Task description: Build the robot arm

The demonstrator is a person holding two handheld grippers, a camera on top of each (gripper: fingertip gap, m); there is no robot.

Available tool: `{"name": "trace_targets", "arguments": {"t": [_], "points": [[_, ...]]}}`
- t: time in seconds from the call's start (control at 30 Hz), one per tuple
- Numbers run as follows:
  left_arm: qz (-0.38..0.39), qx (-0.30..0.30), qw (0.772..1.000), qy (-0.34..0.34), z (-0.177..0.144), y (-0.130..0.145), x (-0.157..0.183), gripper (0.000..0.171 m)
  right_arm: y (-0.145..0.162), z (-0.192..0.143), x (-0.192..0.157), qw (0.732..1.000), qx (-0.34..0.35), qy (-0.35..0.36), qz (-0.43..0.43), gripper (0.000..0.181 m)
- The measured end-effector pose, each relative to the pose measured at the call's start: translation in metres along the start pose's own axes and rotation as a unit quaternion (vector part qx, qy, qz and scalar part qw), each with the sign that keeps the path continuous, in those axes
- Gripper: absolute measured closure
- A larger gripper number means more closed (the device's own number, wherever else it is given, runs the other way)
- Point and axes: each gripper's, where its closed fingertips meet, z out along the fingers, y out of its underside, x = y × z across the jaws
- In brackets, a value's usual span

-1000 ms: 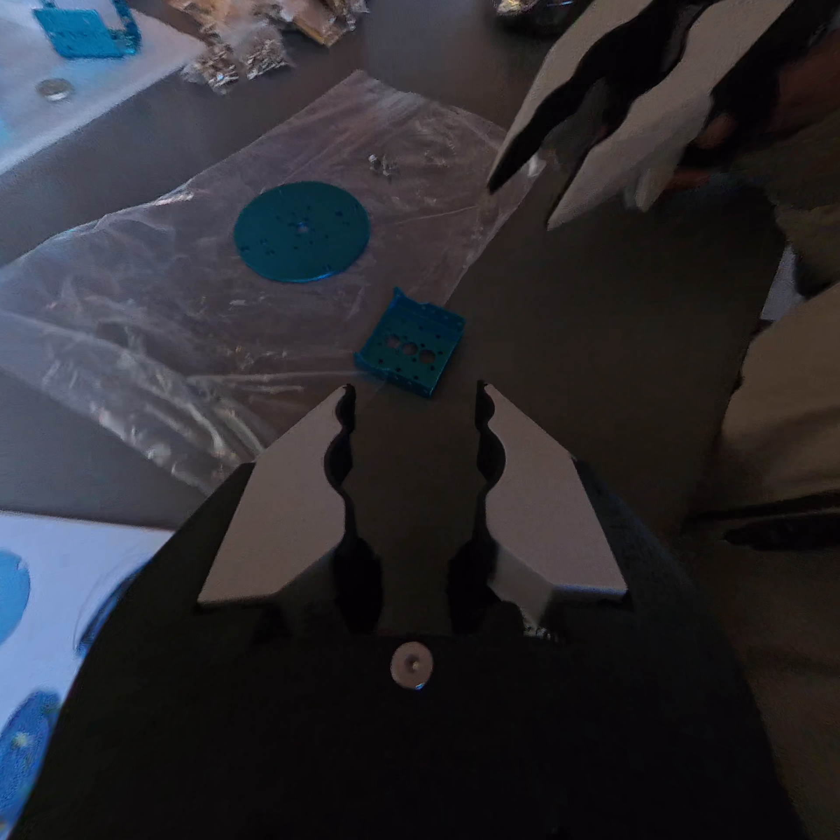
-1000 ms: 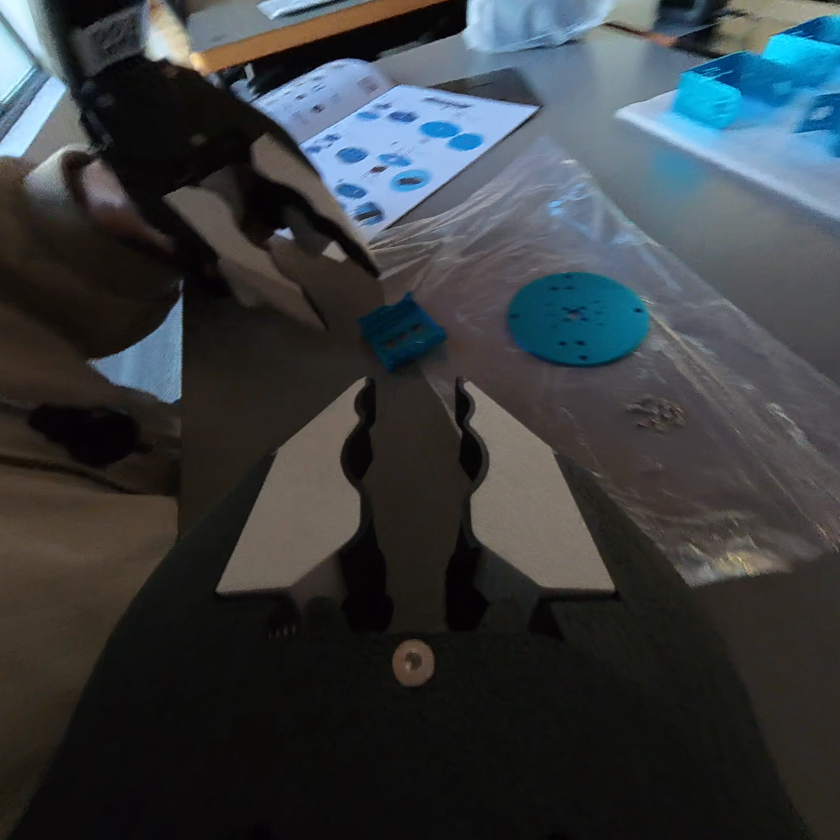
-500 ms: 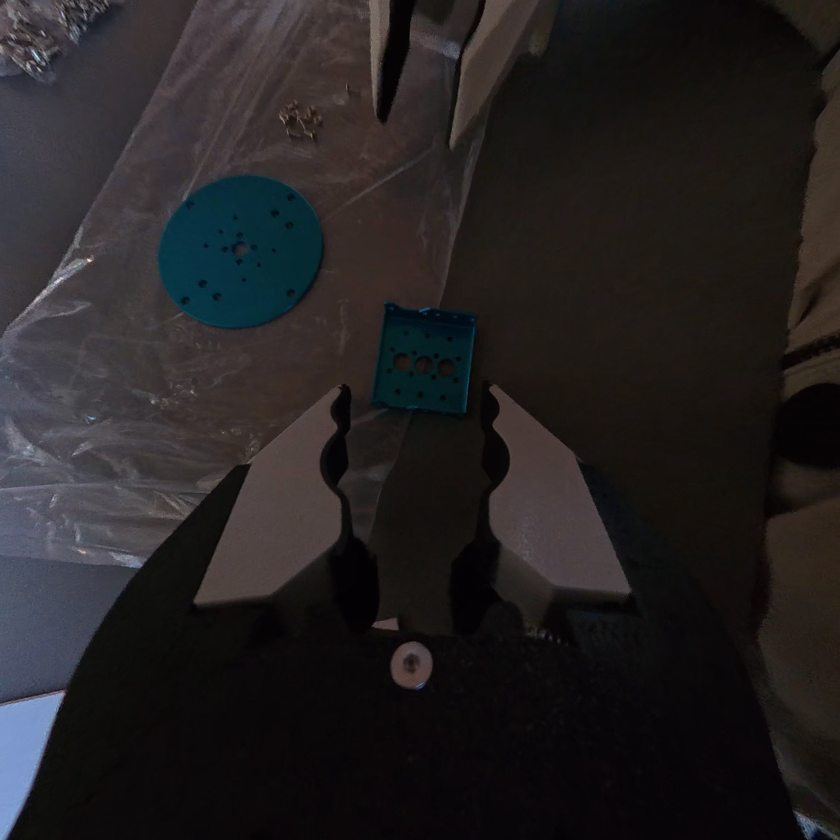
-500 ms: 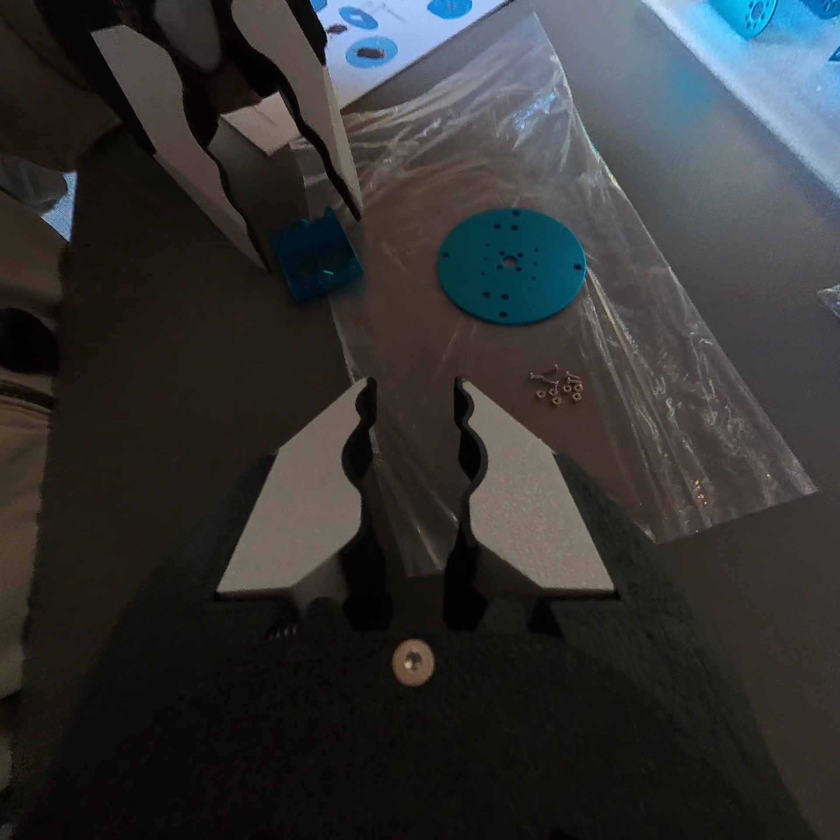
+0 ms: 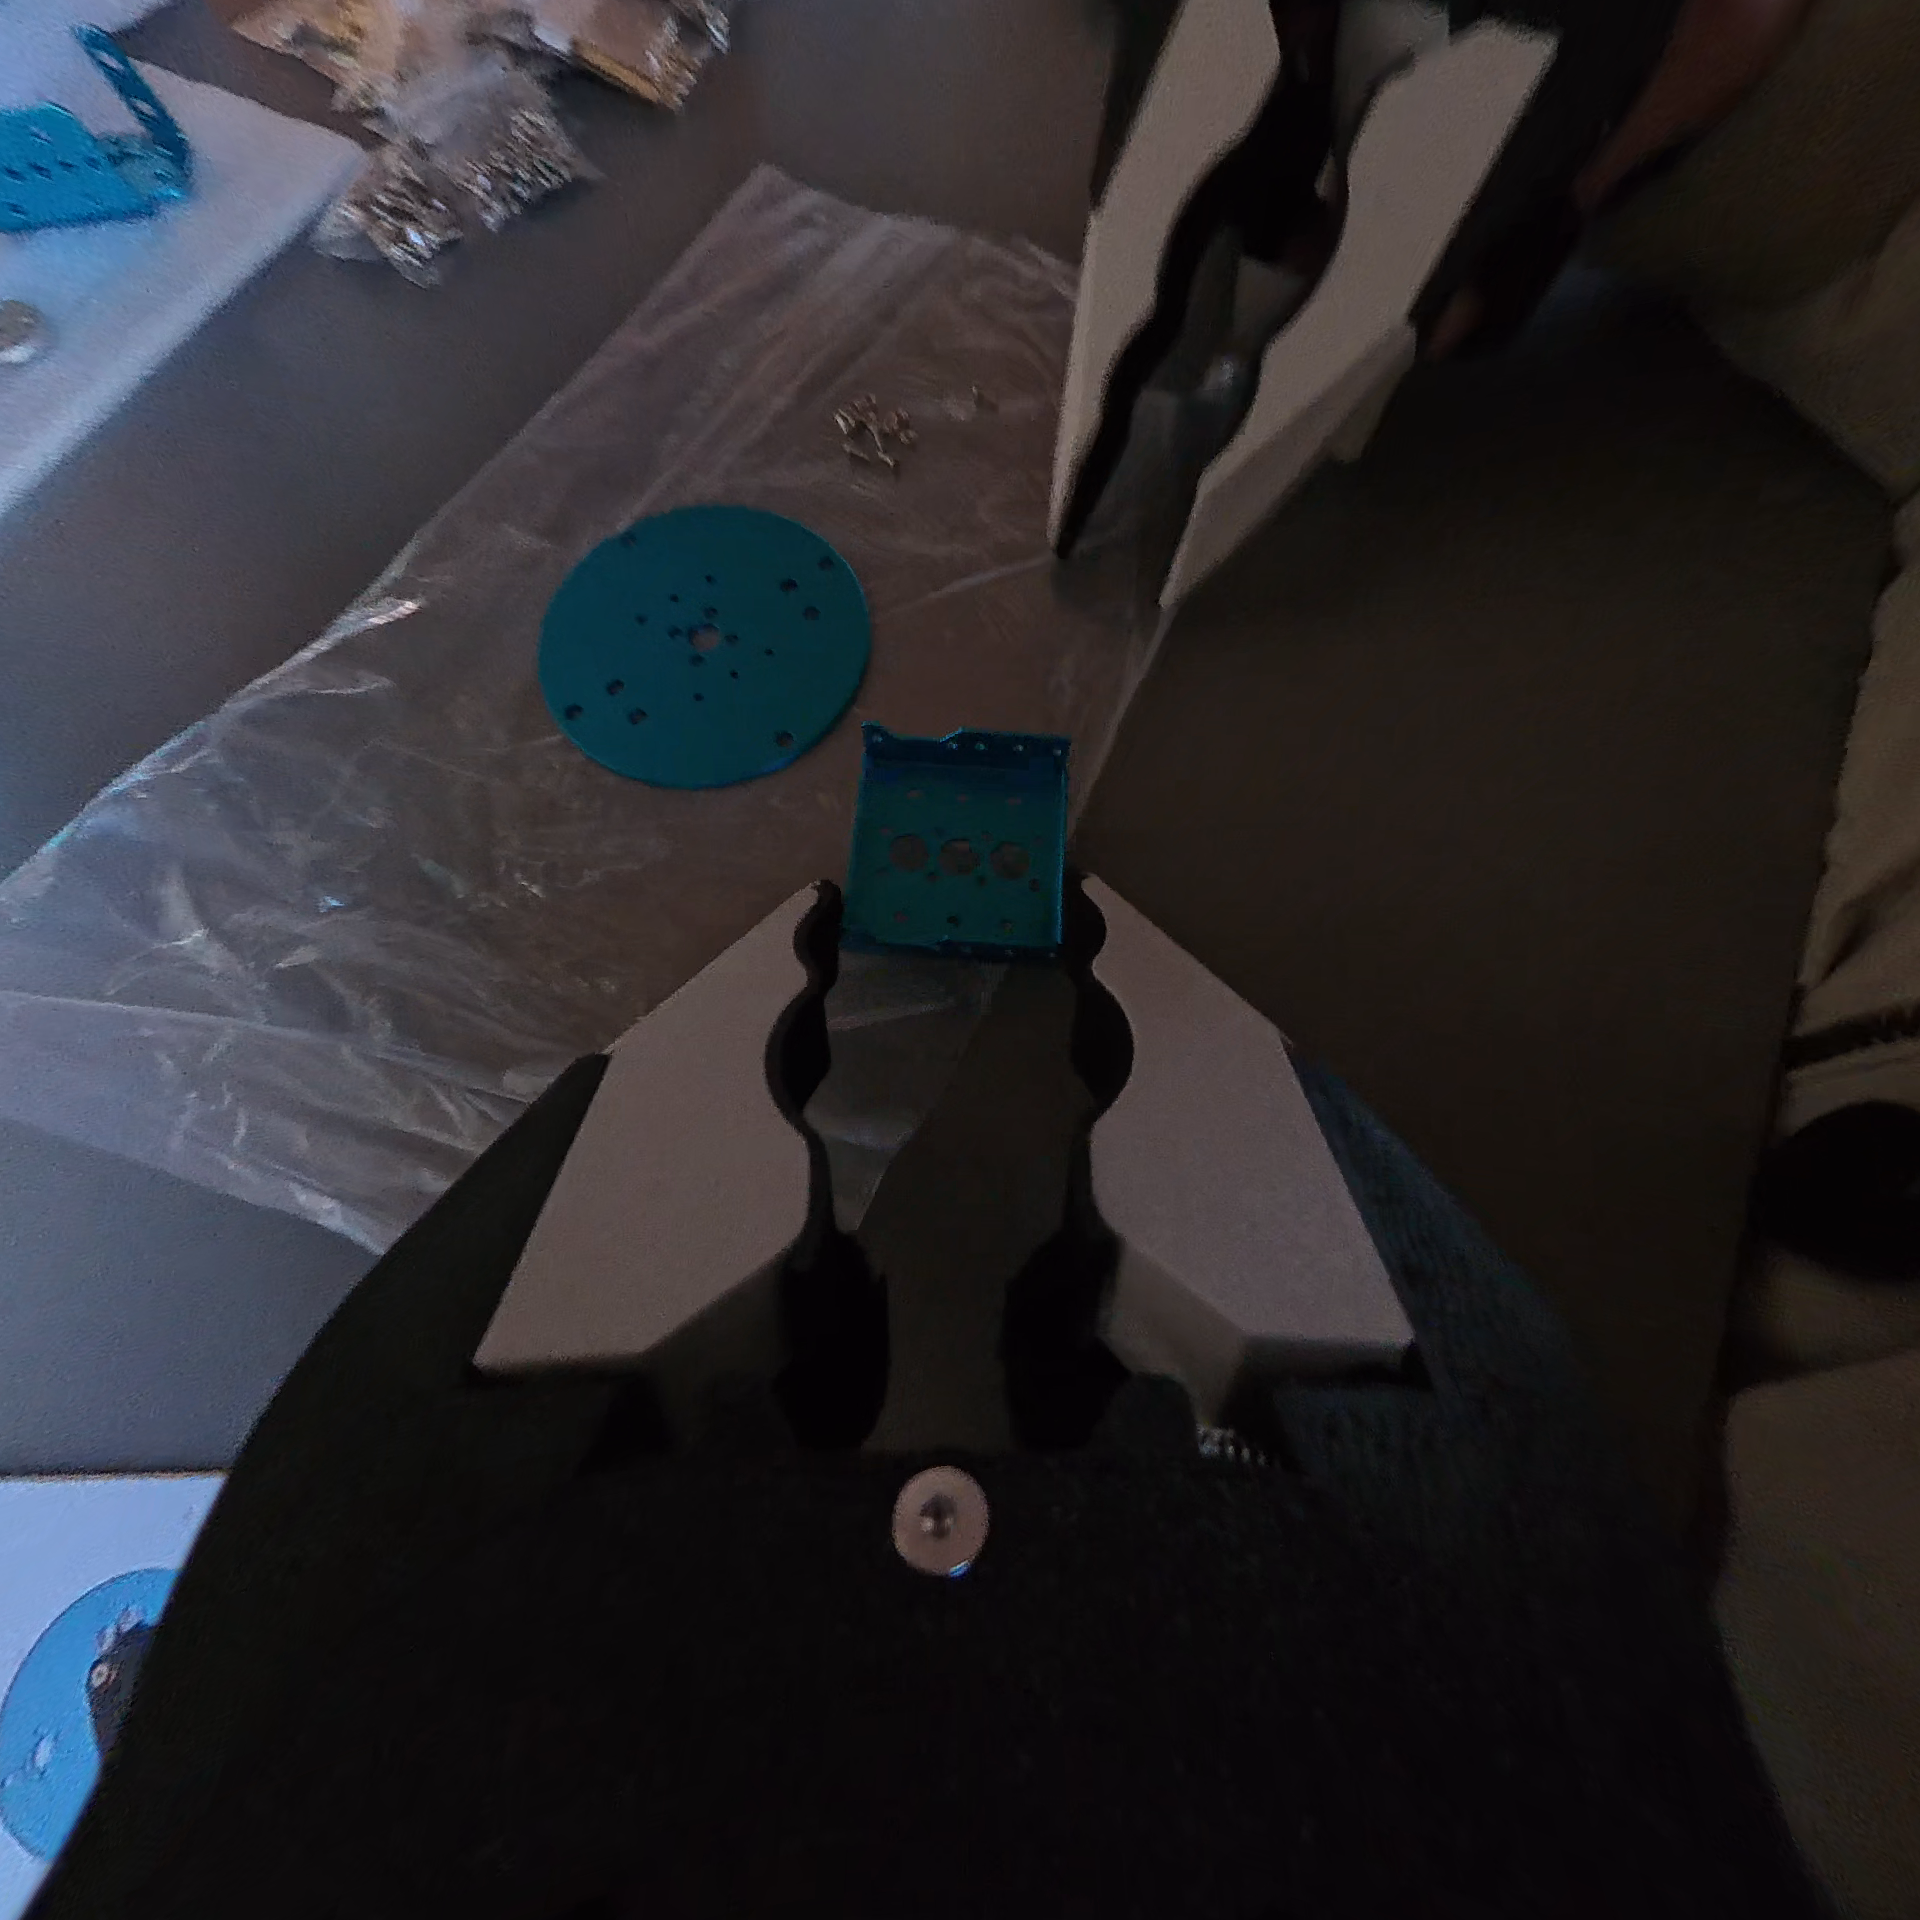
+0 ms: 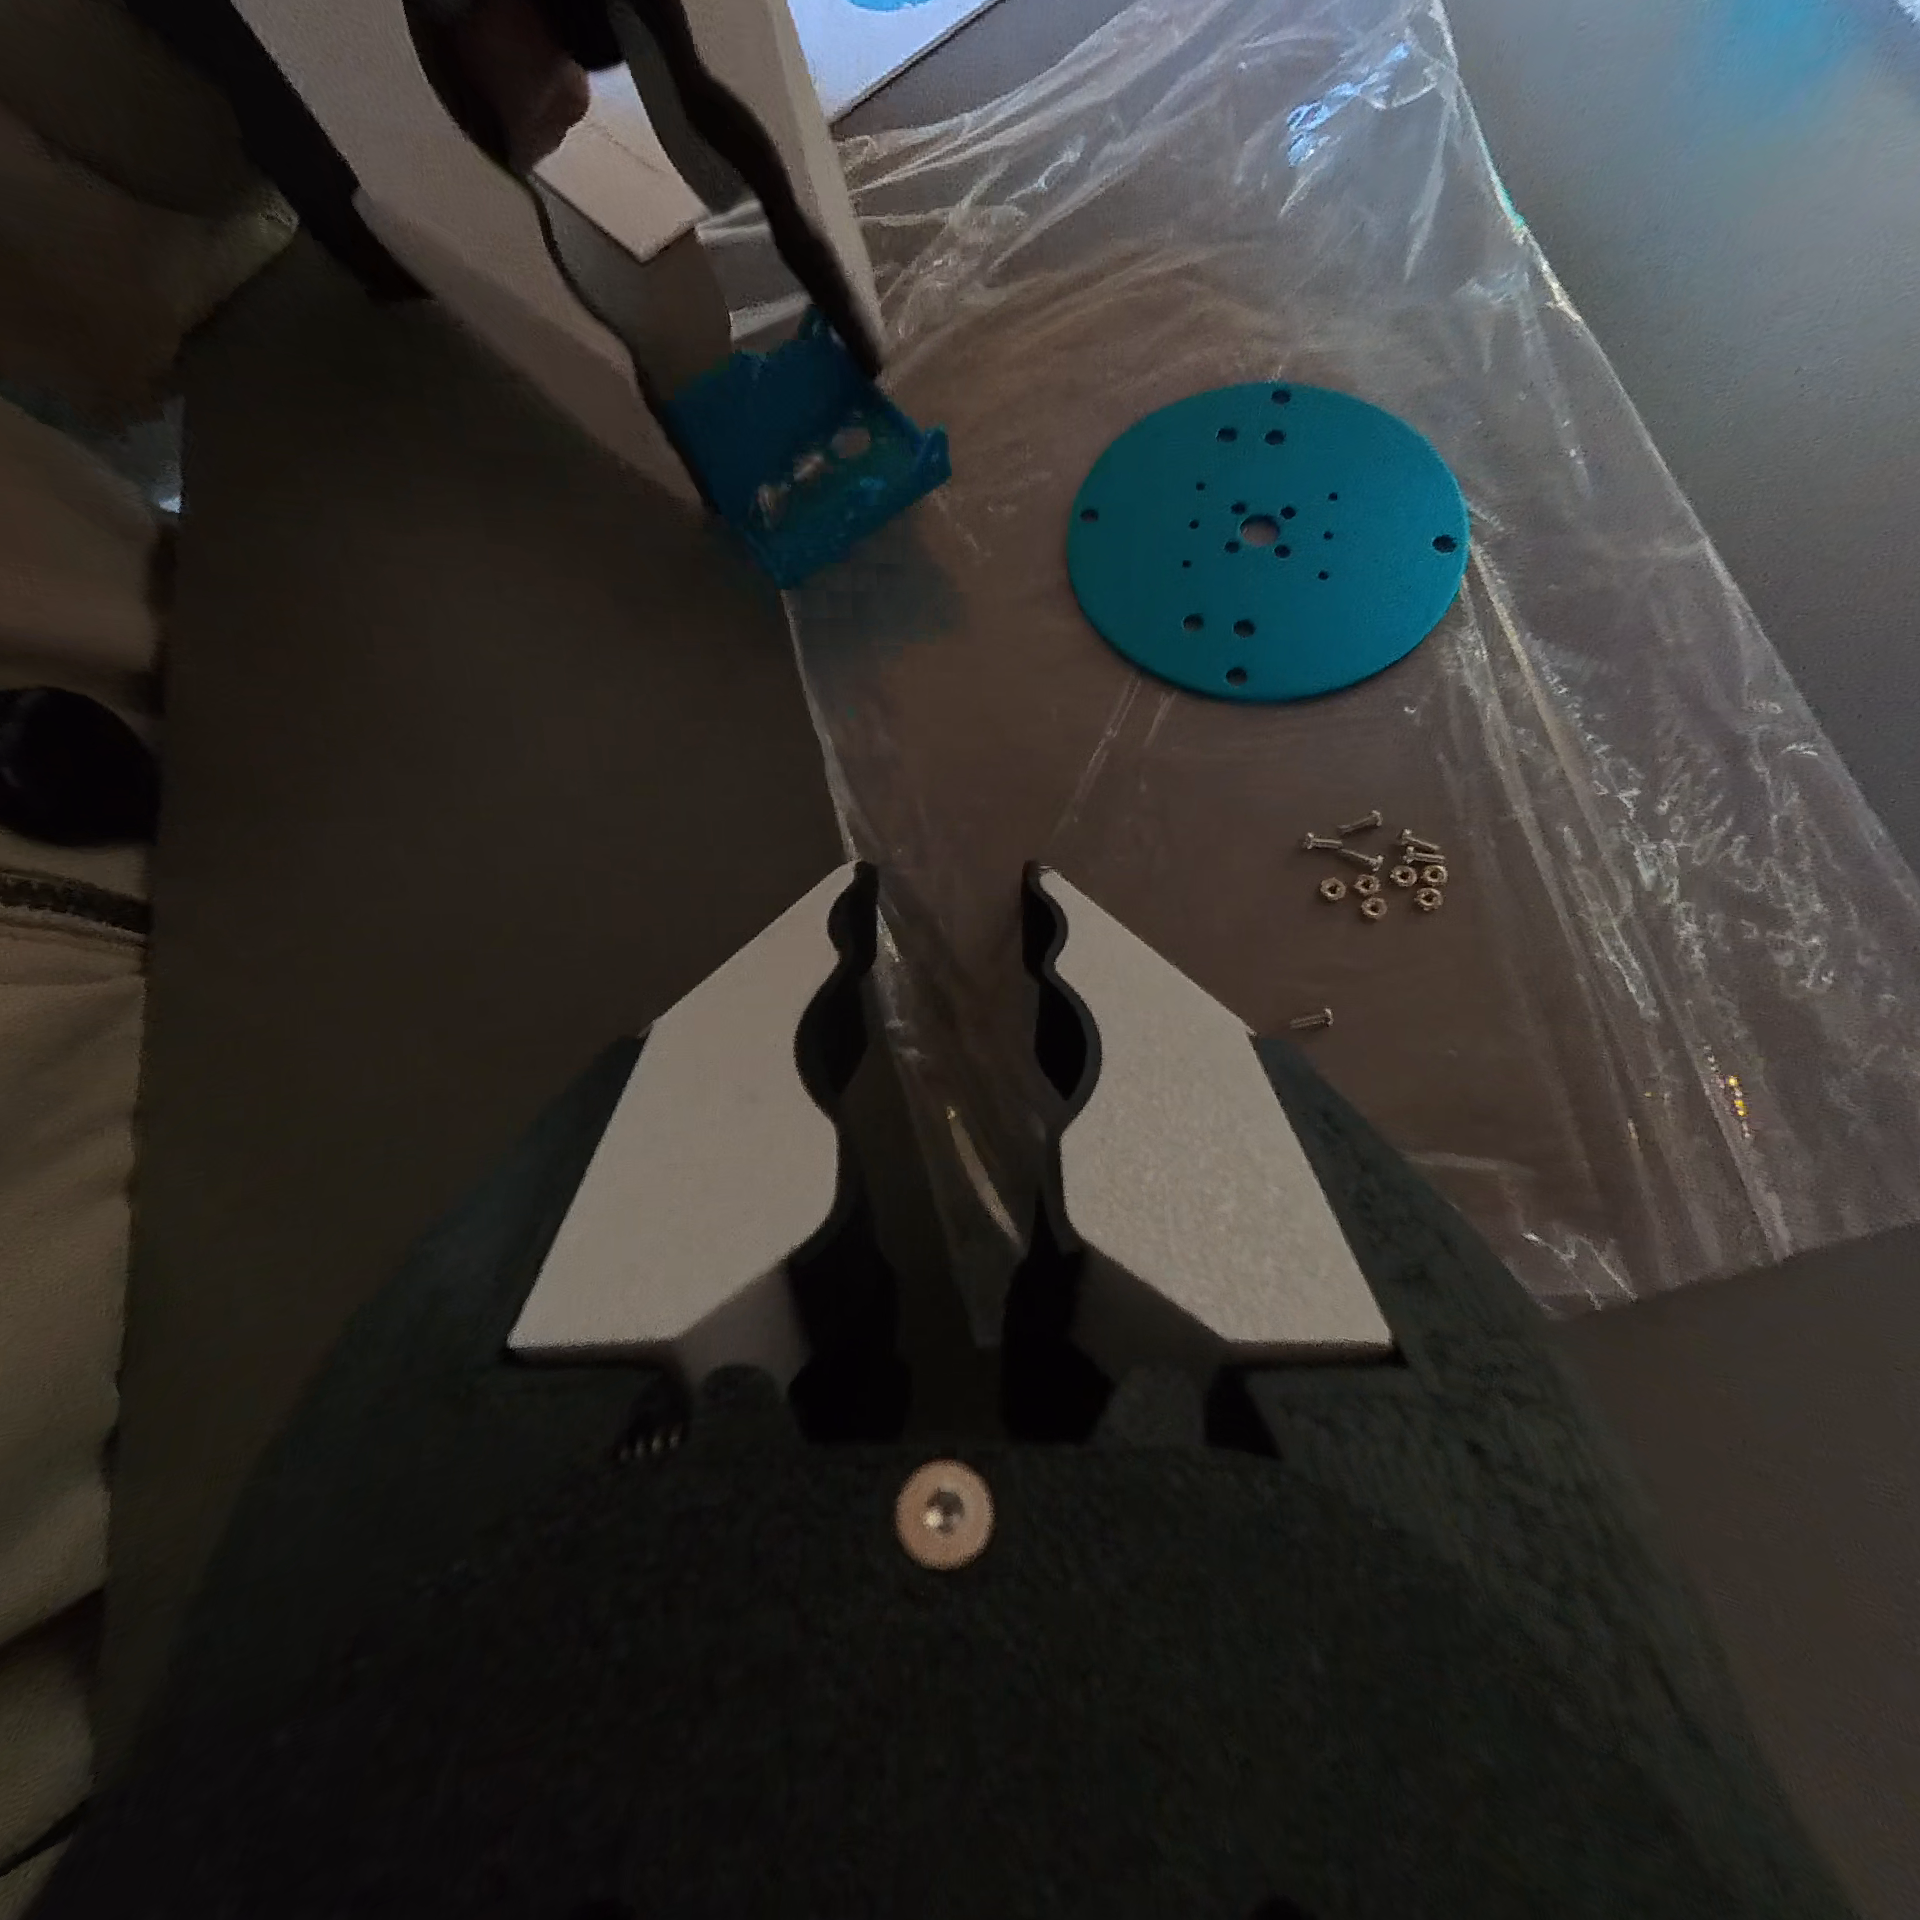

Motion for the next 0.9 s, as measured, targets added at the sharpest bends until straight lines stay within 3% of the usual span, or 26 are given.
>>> {"name": "trace_targets", "arguments": {"t": [0.1, 0.2, 0.37, 0.4, 0.43, 0.6, 0.7, 0.8, 0.9], "points": [[-0.021, 0.042, 0.998, -0.038, -0.006, -0.016, -0.012, 0.130, -0.001, -0.001, 0.001, 1.000, 0.000, 0.001, -0.003, 0.154], [-0.043, 0.080, 0.992, -0.088, -0.007, -0.031, -0.025, 0.130, -0.026, -0.010, 0.006, 0.999, 0.040, 0.006, 0.008, 0.154], [-0.071, 0.069, 0.983, -0.152, 0.008, -0.038, -0.043, 0.131, -0.058, -0.010, 0.038, 0.998, 0.020, 0.026, 0.051, 0.154], [-0.078, 0.068, 0.983, -0.155, 0.011, -0.039, -0.044, 0.136, -0.060, -0.007, 0.049, 0.998, 0.004, 0.036, 0.049, 0.154], [-0.081, 0.071, 0.981, -0.161, 0.012, -0.041, -0.046, 0.171, -0.061, -0.003, 0.060, 0.998, -0.007, 0.046, 0.046, 0.154], [-0.118, 0.075, 0.976, -0.167, 0.018, -0.046, -0.059, 0.171, -0.066, 0.016, 0.074, 0.997, 0.007, -0.010, 0.077, 0.154], [-0.127, 0.072, 0.978, -0.150, 0.016, -0.041, -0.053, 0.171, -0.056, 0.002, 0.083, 0.997, 0.010, 0.017, 0.079, 0.157], [-0.115, 0.077, 0.980, -0.143, 0.014, -0.040, -0.041, 0.170, -0.071, -0.024, 0.105, 0.989, 0.078, 0.073, 0.102, 0.162], [-0.123, 0.100, 0.983, -0.094, 0.015, -0.050, -0.024, 0.153, -0.072, -0.036, 0.116, 0.985, 0.086, 0.090, 0.115, 0.158]]}}
